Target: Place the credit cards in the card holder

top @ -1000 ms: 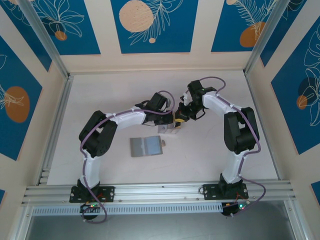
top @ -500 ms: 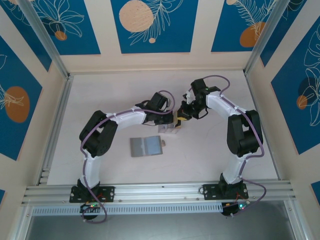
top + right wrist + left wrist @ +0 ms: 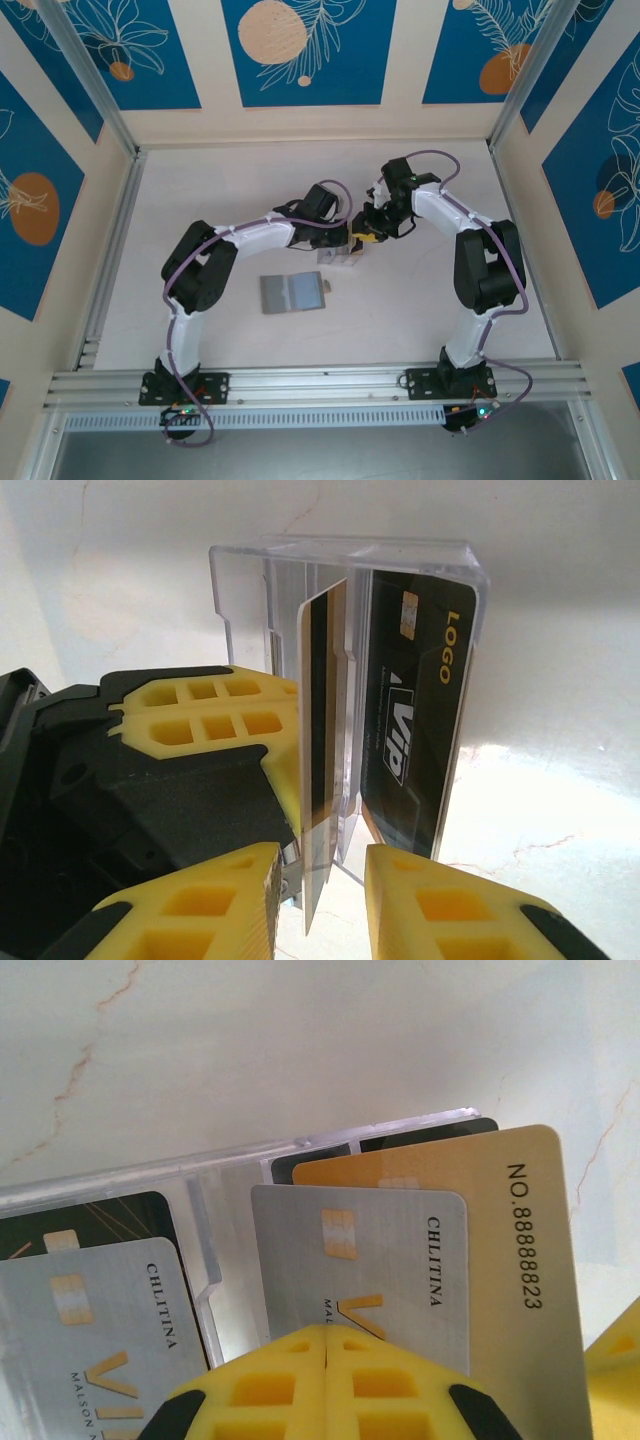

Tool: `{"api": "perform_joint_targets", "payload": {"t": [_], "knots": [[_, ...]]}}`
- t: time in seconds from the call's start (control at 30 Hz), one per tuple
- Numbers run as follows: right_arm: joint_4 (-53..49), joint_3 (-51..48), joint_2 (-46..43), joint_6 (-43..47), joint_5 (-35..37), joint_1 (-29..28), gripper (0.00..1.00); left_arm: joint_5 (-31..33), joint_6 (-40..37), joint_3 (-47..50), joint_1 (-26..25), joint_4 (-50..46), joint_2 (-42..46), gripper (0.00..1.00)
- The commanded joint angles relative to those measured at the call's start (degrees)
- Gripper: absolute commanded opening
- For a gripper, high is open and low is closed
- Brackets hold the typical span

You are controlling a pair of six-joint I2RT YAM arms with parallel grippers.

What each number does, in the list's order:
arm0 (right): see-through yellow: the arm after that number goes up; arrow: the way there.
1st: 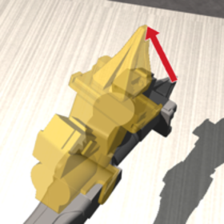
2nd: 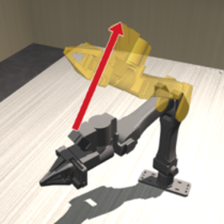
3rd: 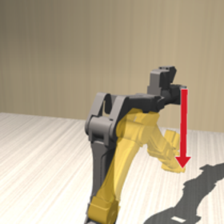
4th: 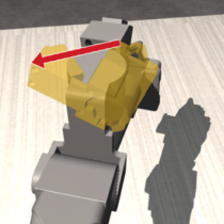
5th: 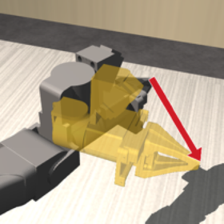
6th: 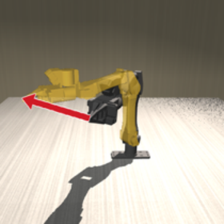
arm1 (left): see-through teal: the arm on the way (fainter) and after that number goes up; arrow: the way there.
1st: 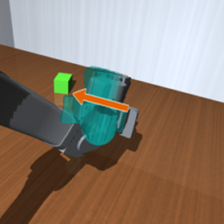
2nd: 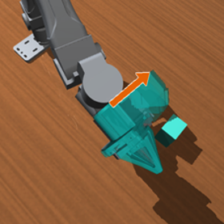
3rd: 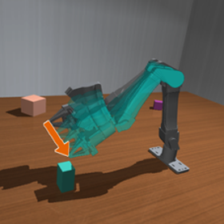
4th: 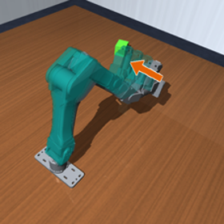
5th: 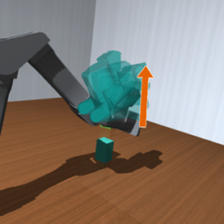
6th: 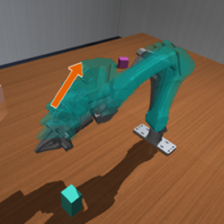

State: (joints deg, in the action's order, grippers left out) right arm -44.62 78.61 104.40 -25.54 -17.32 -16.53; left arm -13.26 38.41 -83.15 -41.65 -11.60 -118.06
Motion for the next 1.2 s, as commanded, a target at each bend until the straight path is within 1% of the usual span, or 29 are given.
{"api": "perform_joint_targets", "payload": {"t": [0.0, 0.33, 0.6, 0.73, 0.93, 1.03, 1.1, 1.17], "knots": [[-2.1, 1.0, 0.8, 0.0, 0.6, -0.7, 0.28, 2.5, -1.5, 0.7, -0.5, -4.1, -2.8, 0.00], [-2.4, 2.5, 2.5, -0.1, 0.9, -1.3, 0.19, 2.2, -1.4, 1.1, -0.5, -3.5, -2.5, 0.00], [-3.3, 2.7, 1.2, 0.2, 1.7, -1.4, 0.01, 1.9, -1.5, 1.3, -0.5, -3.5, -2.1, 0.00], [-3.8, 1.4, -2.1, -0.2, 4.1, -1.1, 0.00, 0.7, -1.4, 1.5, 0.3, -3.2, -0.4, 0.00], [-4.7, 0.3, -5.6, -0.6, 5.4, -0.8, 0.00, -2.6, -0.6, 0.5, 1.5, -3.3, 2.4, 0.00], [-5.6, 0.1, -6.6, -0.6, 6.4, -0.8, 0.00, -4.8, -0.2, 0.4, 2.2, -3.4, 4.1, 0.03], [-6.4, 0.0, -8.4, -0.7, 9.0, -1.2, 0.00, -6.0, 0.0, 1.8, 2.9, -2.5, 6.7, 0.06], [-6.7, -0.6, -10.8, -0.7, 11.3, -1.8, 0.00, -8.6, 0.7, 4.3, 3.8, -0.4, 10.2, 0.10]]}}
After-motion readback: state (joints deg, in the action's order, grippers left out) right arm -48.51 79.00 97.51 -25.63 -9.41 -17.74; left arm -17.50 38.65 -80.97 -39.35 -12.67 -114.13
